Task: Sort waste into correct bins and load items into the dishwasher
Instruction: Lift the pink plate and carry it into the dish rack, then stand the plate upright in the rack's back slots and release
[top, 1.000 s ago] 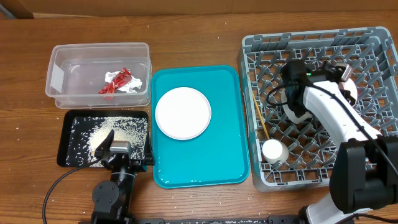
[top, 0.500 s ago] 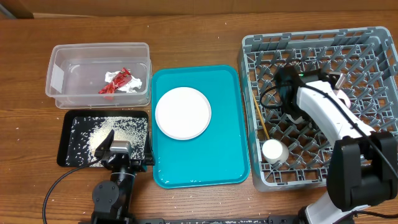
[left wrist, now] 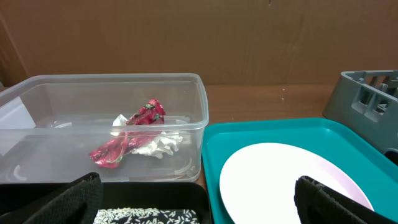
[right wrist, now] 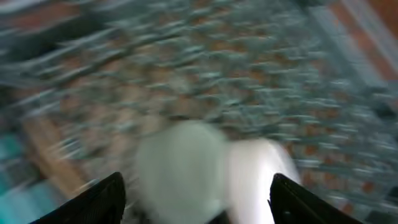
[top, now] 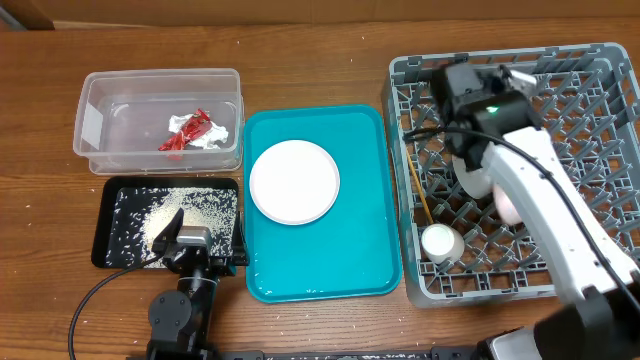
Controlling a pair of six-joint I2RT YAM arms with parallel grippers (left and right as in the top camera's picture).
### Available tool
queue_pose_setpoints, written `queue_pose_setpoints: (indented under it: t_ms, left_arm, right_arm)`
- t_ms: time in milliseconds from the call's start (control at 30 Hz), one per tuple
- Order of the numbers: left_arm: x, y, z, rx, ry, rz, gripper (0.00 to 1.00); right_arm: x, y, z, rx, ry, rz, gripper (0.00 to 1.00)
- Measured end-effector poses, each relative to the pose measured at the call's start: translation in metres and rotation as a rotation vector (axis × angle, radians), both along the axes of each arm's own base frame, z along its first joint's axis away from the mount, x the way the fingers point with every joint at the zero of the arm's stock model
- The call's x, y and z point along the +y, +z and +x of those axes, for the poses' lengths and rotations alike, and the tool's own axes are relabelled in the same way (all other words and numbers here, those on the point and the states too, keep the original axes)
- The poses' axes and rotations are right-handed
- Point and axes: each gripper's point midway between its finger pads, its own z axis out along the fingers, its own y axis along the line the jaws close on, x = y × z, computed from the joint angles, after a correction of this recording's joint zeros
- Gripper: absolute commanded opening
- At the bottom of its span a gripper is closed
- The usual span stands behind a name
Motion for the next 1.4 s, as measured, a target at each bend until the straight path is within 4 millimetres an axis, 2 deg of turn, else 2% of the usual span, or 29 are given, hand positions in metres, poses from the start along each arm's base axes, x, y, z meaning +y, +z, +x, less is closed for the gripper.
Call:
queue_pose_setpoints:
  t_ms: [100,233,300,400,433,500,633,667,767,833,900,1033,1200,1300,1400]
  left_arm:
    - [0.0,0.0,0.0,0.0,0.0,0.0,1.0]
    - [0.0,0.0,0.0,0.0,0.0,0.0,1.0]
    - [0.0,0.0,0.0,0.0,0.0,0.0,1.0]
    - [0.0,0.0,0.0,0.0,0.0,0.0,1.0]
    - [0.0,0.0,0.0,0.0,0.0,0.0,1.0]
    - [0.0,0.0,0.0,0.0,0.0,0.0,1.0]
    - [0.0,0.0,0.0,0.0,0.0,0.0,1.0]
    - [0.0,0.0,0.0,0.0,0.0,0.0,1.0]
    - [0.0,0.0,0.0,0.0,0.0,0.0,1.0]
    - [0.0,0.0,0.0,0.0,0.0,0.0,1.0]
    - [0.0,0.0,0.0,0.0,0.0,0.0,1.0]
    - [0.0,0.0,0.0,0.0,0.0,0.0,1.0]
    - [0.0,0.0,0.0,0.0,0.0,0.0,1.0]
    - [0.0,0.0,0.0,0.0,0.0,0.0,1.0]
    - [0.0,0.0,0.0,0.0,0.0,0.0,1.0]
  right_arm:
    - [0.053,-0.004,0.009,0.022,0.213,0.214,0.72]
    - [0.134,-0.013,0.009,0.057,0.493,0.465,0.72]
    - [0.166,-0.019,0.005,0.07,0.59,0.526,0.71]
    - [0.214,-0.048,-0.008,0.134,0.71,0.583,0.63]
    - [0.219,-0.054,-0.011,0.15,0.723,0.585,0.61]
    - [0.235,-0.082,-0.015,0.199,0.731,0.582,0.63]
    - [0.242,-0.143,-0.013,0.289,0.651,0.543,0.65]
    - [0.241,-0.155,-0.011,0.303,0.632,0.533,0.6]
    - [0.239,-0.189,-0.01,0.349,0.591,0.519,0.3]
    - [0.24,-0.201,-0.01,0.37,0.577,0.525,0.14]
    - [0.242,-0.201,-0.011,0.373,0.571,0.543,0.04]
    - [0.244,-0.199,-0.013,0.385,0.564,0.567,0.04]
    - [0.228,-0.187,-0.021,0.409,0.531,0.517,0.04]
    - [0.209,-0.154,-0.013,0.329,0.514,0.441,0.04]
    - [0.181,-0.091,0.0,0.152,0.487,0.347,0.04]
